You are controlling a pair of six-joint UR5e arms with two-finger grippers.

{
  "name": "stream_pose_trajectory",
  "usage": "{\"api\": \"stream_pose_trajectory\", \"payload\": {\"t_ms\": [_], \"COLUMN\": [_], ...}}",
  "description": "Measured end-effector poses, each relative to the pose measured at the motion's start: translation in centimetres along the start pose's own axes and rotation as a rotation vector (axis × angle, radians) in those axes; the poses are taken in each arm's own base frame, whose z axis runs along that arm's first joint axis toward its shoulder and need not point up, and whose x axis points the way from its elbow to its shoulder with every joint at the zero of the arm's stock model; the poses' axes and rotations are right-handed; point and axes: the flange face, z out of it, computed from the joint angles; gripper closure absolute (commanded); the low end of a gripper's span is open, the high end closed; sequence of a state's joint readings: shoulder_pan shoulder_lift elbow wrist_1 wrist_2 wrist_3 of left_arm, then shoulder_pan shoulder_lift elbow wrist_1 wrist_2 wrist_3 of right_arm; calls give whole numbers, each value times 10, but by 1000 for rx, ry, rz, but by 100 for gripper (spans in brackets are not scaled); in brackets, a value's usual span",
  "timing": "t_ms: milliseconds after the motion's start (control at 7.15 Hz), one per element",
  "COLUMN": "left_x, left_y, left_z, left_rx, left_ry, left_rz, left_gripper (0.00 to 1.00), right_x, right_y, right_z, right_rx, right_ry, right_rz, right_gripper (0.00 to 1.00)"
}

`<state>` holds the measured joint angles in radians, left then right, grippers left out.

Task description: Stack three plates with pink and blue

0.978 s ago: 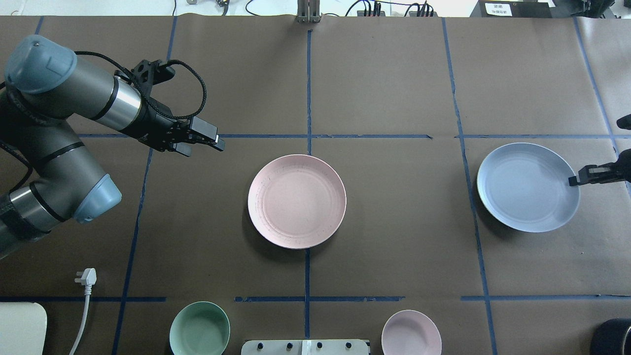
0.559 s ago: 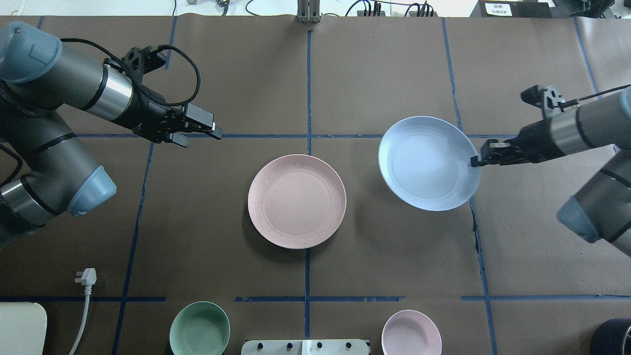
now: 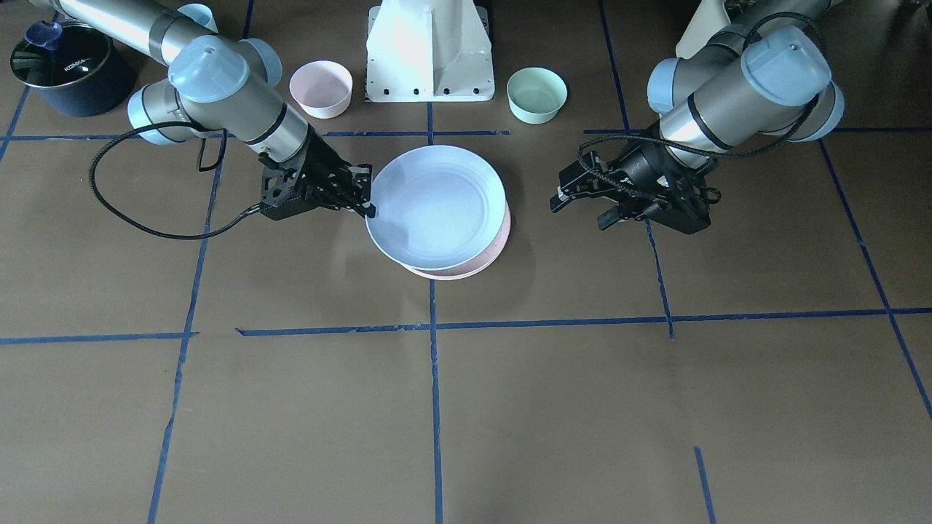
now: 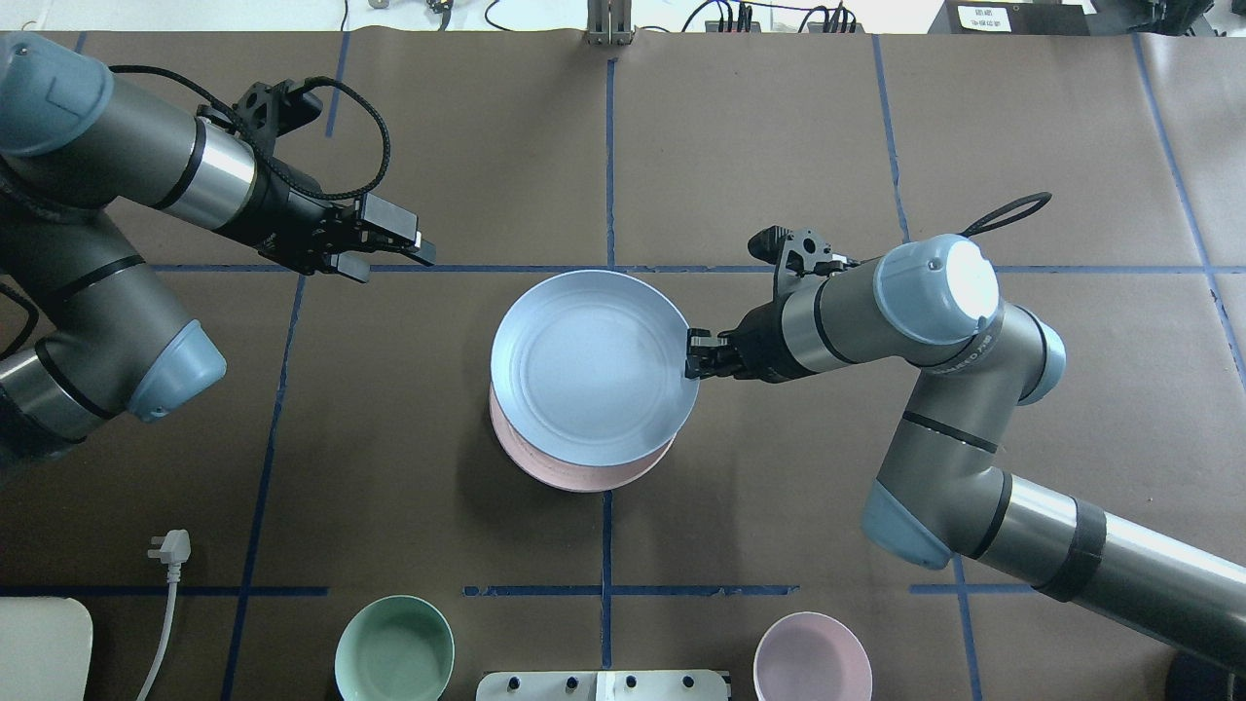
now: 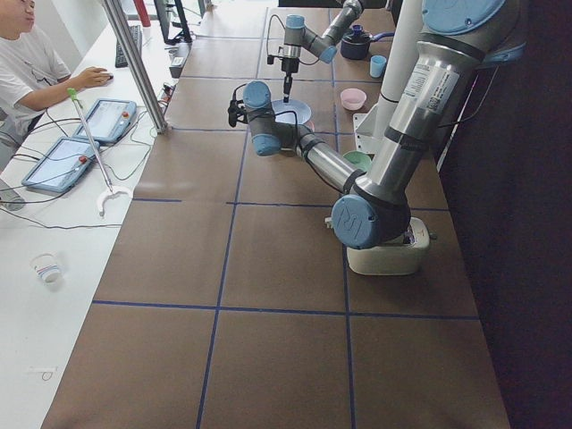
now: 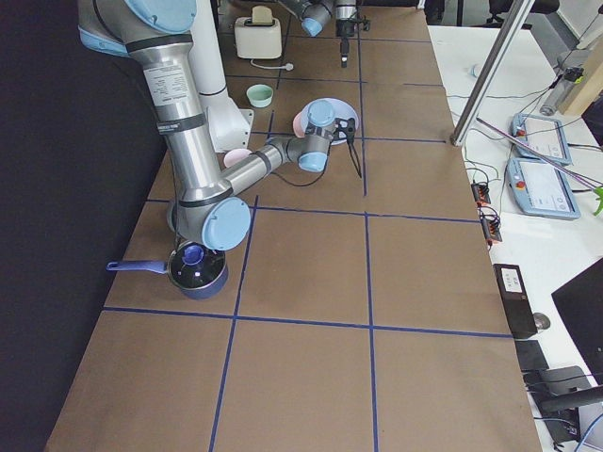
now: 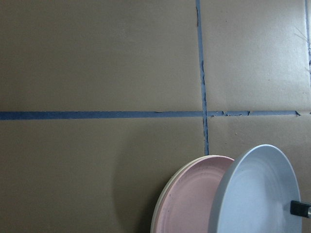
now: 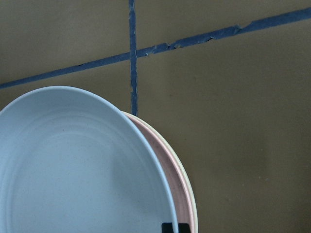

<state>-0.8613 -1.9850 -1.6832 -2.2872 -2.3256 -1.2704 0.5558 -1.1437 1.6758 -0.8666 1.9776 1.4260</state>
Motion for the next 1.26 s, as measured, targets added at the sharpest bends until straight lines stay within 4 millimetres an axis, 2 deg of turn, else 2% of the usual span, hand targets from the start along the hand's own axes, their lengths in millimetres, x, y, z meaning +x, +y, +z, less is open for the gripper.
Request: {"api": "stream_pose_trajectory", "payload": {"t_ms": [140,419,559,699,839,978,1118,1258], "left_x": [0,-1,-4,-12,-32,-67,-109,-151], "left_y": [0,-1,-3,-8,-16,-25,-35,-54], "left_z": [0,-1,-3,-8,-16,-29,-44,-73], "left_rx": [1,1,6,15,31,49,56,53], "left_ry": [0,-1,-6,-18,-42,-82,-146,-230], "left_rz": [-1,0,-4,-16,-36,-35,14,83], "left_gripper": [0,0,0,0,0,0,0,0], "right_x": [-4,-7,-2,17,57,111,166,212], "right_y": [5,9,9,6,-14,-54,-98,-132], "right_z": [5,8,5,-11,-49,-105,-166,-220], "right_rx": [1,10,25,40,65,79,77,71], "right_ry": [5,6,9,18,46,87,138,204], "right_rz": [-2,-3,-3,2,24,40,23,-18], "right_gripper": [1,0,0,0,0,0,0,0]}}
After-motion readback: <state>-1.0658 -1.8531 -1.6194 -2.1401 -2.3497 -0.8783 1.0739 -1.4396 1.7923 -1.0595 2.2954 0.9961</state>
